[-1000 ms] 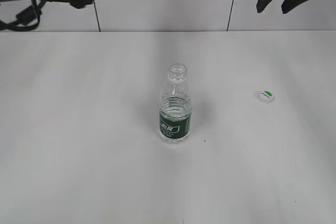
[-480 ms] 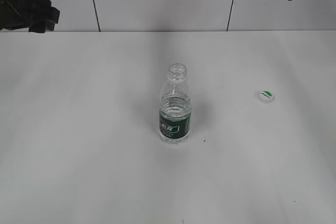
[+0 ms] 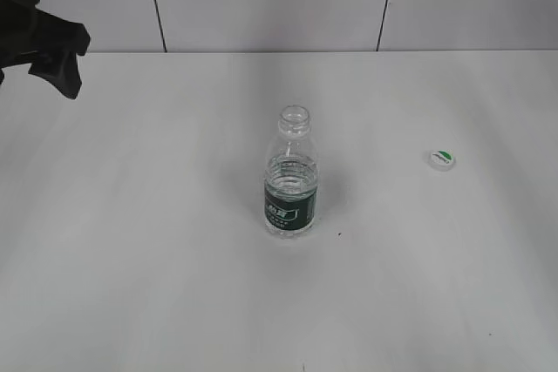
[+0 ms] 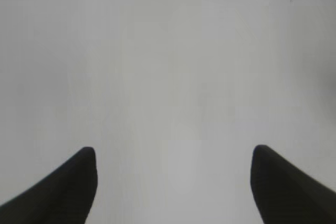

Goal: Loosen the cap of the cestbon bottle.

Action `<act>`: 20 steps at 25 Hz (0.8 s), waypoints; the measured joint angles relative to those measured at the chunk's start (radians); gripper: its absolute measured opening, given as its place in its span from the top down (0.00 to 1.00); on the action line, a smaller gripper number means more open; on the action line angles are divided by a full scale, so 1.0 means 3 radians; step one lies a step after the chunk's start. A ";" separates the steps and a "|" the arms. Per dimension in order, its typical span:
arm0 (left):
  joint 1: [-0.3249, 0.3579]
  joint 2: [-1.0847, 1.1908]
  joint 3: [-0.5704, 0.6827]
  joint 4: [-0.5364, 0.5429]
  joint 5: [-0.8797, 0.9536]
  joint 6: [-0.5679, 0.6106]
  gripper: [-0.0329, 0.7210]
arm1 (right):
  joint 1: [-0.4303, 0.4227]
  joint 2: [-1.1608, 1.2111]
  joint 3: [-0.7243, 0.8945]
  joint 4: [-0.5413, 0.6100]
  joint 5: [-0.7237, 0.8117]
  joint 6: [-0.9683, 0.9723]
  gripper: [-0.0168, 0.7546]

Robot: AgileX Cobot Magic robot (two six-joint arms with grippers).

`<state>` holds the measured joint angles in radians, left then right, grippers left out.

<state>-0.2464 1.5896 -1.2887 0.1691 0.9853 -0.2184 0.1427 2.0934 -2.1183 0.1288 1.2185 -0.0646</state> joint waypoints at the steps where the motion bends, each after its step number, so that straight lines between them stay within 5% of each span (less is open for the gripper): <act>1: 0.0016 0.0037 -0.0070 -0.0073 0.0157 0.0033 0.24 | 0.0000 -0.0083 0.0086 0.0000 0.0000 0.0000 0.37; 20: 0.0058 0.0096 -0.0287 -0.0301 0.0782 0.0072 0.27 | 0.0000 -0.2287 0.2539 -0.0004 0.0003 -0.0001 0.37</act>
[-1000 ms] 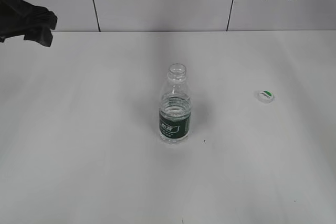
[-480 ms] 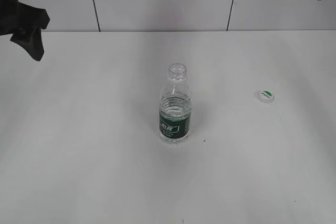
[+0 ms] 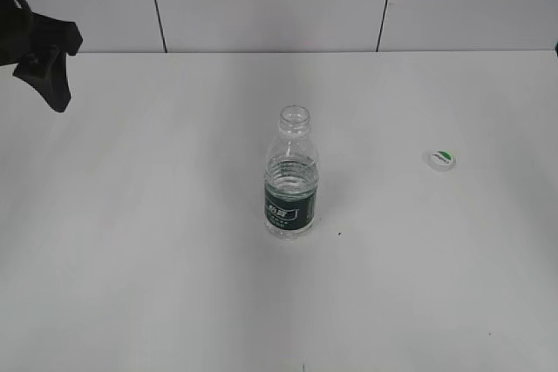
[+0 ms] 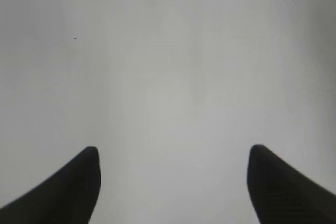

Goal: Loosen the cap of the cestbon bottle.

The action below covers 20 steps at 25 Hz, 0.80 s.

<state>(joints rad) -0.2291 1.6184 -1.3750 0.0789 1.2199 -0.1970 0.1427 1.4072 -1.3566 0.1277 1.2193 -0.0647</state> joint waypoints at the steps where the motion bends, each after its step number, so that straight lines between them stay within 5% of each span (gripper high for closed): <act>1: 0.0000 0.0000 0.0000 0.0009 0.0000 0.0000 0.27 | 0.0000 -0.0097 0.0114 0.0000 0.0000 0.0000 0.37; 12: 0.0003 -0.0213 0.0075 0.0023 -0.0004 0.0000 0.29 | 0.0000 -0.1204 0.1264 0.0000 0.0000 -0.0003 0.37; 20: 0.0003 -0.1049 0.0833 0.0115 0.0006 0.0000 0.30 | 0.0000 -0.2322 0.2025 -0.0017 0.0007 -0.0009 0.37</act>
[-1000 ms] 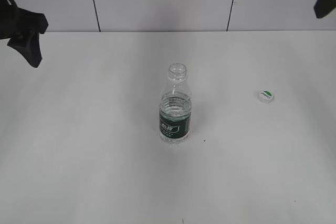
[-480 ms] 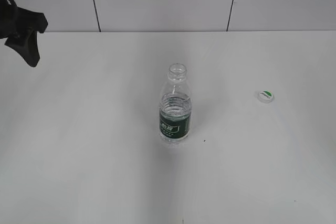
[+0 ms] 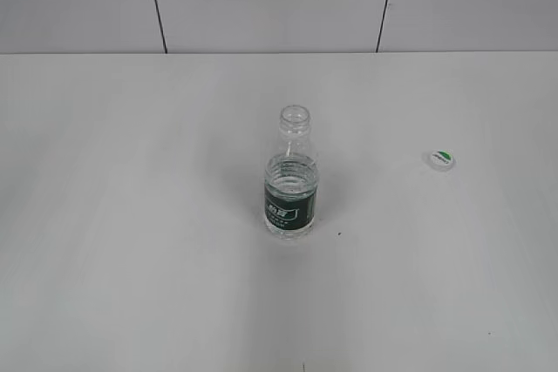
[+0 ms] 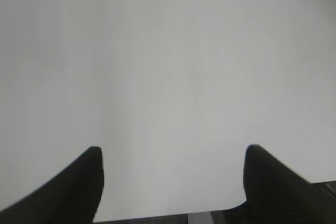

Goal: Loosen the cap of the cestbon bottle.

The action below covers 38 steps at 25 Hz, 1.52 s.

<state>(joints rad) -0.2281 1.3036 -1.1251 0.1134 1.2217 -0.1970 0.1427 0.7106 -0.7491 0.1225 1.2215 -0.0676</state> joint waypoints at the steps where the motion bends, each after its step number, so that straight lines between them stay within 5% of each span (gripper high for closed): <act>1: 0.0000 -0.0134 0.0085 0.0002 0.0000 0.0000 0.30 | 0.0000 -0.0108 0.0040 -0.0016 0.0003 -0.0001 0.37; 18: 0.0000 -0.3014 0.1819 0.0096 -0.0733 0.0000 0.30 | 0.0000 -0.1627 0.0625 -0.0408 -0.0433 -0.0406 0.37; 30: 0.0000 -0.4321 0.2008 0.0056 -0.0506 0.0003 0.30 | 0.0000 -0.2390 0.0749 -0.0391 -0.0489 -0.0427 0.37; 38: 0.0000 -0.4369 0.2015 -0.0180 -0.0500 0.0017 0.30 | 0.0000 -0.2390 0.0769 -0.0352 -0.0466 -0.0427 0.37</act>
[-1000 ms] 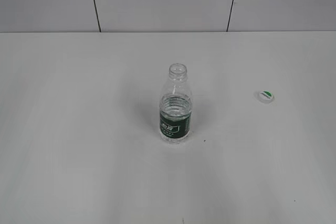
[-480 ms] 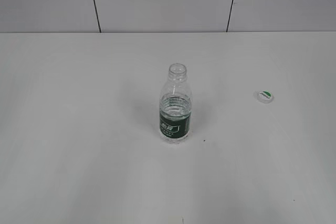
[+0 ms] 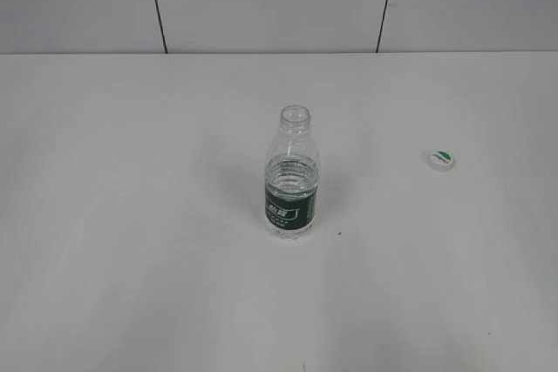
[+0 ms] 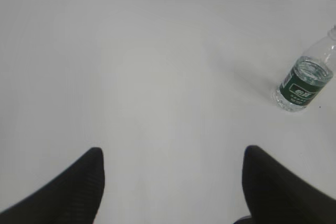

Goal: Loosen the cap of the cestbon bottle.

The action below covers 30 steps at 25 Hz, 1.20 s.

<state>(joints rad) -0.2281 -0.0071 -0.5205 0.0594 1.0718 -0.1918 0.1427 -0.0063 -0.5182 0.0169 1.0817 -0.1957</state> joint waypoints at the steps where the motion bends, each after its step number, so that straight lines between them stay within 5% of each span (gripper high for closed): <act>1: 0.0000 0.0000 0.0003 0.0000 0.0000 0.0008 0.30 | 0.0000 0.0000 0.0004 0.0000 0.0003 0.0000 0.37; 10: 0.0061 0.0000 0.0003 0.0391 0.0000 0.0014 0.32 | 0.0000 0.0000 0.0004 0.0011 0.0011 0.0008 0.37; 18: 0.0669 0.0000 0.0003 0.0400 0.0000 0.0014 0.32 | -0.0173 0.0000 0.0004 0.0193 0.0014 0.0165 0.37; 27: 0.0697 0.0000 0.0003 0.0386 0.0000 0.0023 0.34 | -0.0192 0.0000 0.0004 0.0121 0.0014 0.0170 0.37; 30: 0.0697 0.0000 0.0003 0.0140 0.0000 0.0295 0.34 | -0.0192 0.0000 0.0004 0.0120 0.0014 0.0170 0.37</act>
<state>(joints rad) -0.0190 -0.0071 -0.5197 0.1014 1.0718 -0.1034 0.0853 -0.0063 -0.5172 0.0528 1.0858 -0.1448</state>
